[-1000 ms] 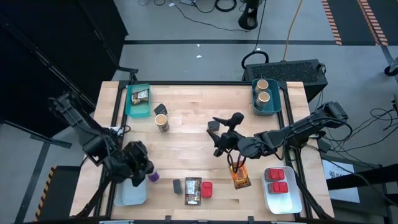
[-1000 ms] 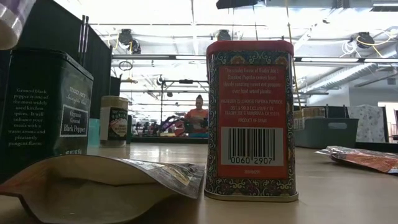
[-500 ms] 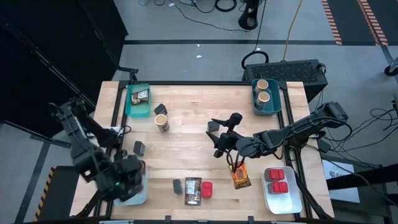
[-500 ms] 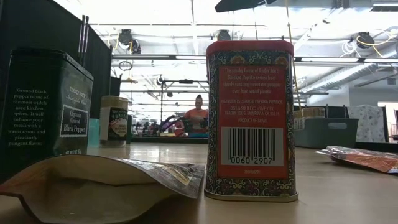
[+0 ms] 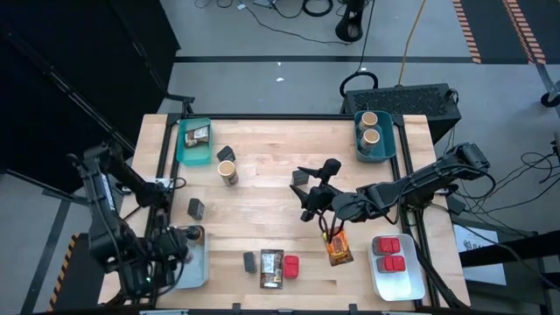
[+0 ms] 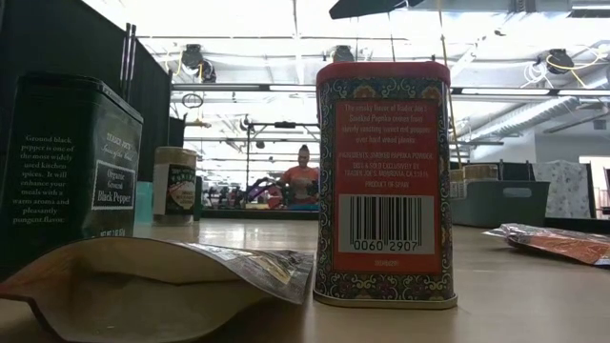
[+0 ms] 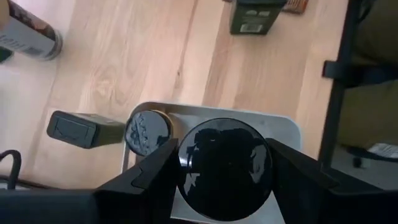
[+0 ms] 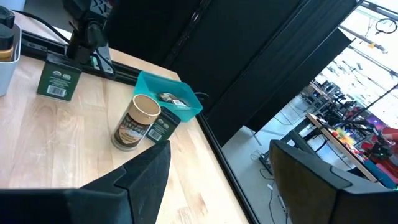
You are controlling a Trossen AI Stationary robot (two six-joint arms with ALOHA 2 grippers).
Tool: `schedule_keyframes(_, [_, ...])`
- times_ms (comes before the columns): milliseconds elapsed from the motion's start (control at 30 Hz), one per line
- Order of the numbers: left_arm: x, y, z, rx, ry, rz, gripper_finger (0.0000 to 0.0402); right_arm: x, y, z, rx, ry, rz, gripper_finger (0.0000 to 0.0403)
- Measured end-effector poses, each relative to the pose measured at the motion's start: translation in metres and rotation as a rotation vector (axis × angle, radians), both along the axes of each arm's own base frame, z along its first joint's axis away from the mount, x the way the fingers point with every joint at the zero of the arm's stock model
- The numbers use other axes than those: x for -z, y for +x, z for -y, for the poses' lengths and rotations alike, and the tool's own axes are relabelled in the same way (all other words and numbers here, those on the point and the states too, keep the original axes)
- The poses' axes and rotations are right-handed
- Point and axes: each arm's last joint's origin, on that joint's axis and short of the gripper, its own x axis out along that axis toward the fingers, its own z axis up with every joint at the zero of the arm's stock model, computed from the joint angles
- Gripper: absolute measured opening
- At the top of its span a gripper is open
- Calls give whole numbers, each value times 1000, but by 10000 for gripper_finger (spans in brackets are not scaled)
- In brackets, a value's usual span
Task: Sort spices by type
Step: Put the purple seasoning bottle into the gray bin
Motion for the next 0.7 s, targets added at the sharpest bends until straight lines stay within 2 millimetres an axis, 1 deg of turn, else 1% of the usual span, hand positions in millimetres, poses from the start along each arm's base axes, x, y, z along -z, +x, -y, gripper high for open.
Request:
schedule_keyframes(133, [8,2,8,42,72,27,217,0,0,0,0,0,0,256])
schedule_keyframes(467, [30,11,25,47,182,35,217,0,0,-1,-28,8,-2,256])
schedule_keyframes(700, [33,6,32,54,201,90,217,0,0,-1,-28,7,-3,256])
